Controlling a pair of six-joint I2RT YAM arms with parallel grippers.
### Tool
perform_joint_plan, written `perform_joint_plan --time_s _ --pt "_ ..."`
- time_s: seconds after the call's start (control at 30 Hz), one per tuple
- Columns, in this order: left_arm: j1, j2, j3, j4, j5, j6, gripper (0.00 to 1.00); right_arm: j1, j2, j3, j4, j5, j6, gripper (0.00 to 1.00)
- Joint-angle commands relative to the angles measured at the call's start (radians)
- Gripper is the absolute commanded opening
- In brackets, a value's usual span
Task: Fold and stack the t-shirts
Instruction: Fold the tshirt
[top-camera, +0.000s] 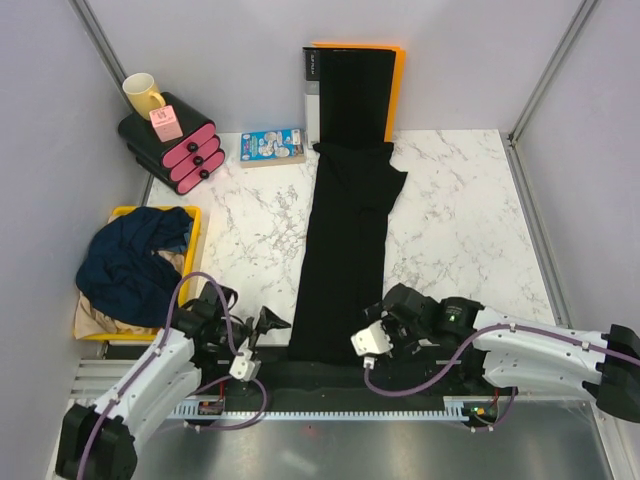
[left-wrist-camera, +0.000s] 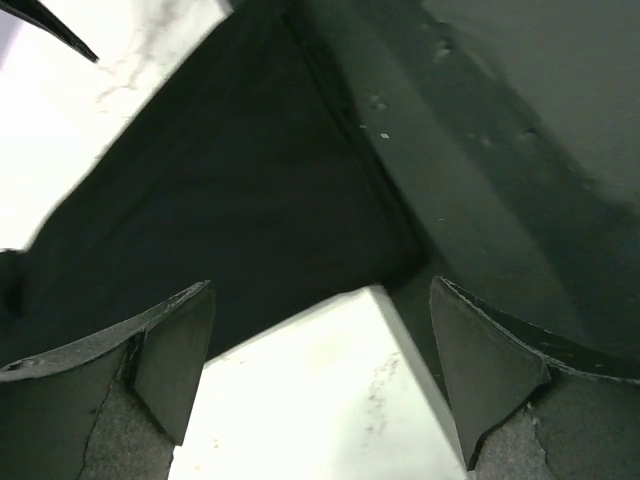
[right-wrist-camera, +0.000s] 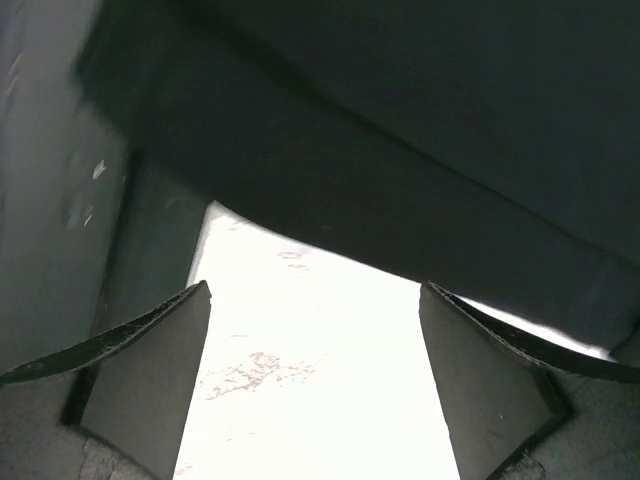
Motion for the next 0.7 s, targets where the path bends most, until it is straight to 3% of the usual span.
perform_joint_plan --time_s 0.0,0.17,0.3,0.4,0.43,0.67 --pt "-0.001 0.139 0.014 0.017 0.014 0.6 0.94 0.042 -0.027 -0.073 0.044 -0.026 -0.249 0.93" --pt "0.0 0.327 0.062 0.043 0.017 0.723 0.94 0.108 -0.003 -0.134 0.132 -0.03 -0.296 0.93" --pt "-0.013 0.41 0.073 0.144 0.034 0.737 0.95 0.151 0.039 -0.168 0.218 -0.004 -0.269 0.92" --pt "-0.017 0.447 -0.005 0.389 0.046 0.736 0.95 0.177 0.079 -0.165 0.256 0.009 -0.227 0.91" --pt "-0.017 0.458 -0.033 0.551 0.052 0.734 0.95 0.189 0.086 -0.165 0.265 0.015 -0.218 0.91" --pt "-0.017 0.536 -0.153 0.894 0.115 0.734 0.95 0.223 0.099 -0.165 0.295 0.038 -0.157 0.9"
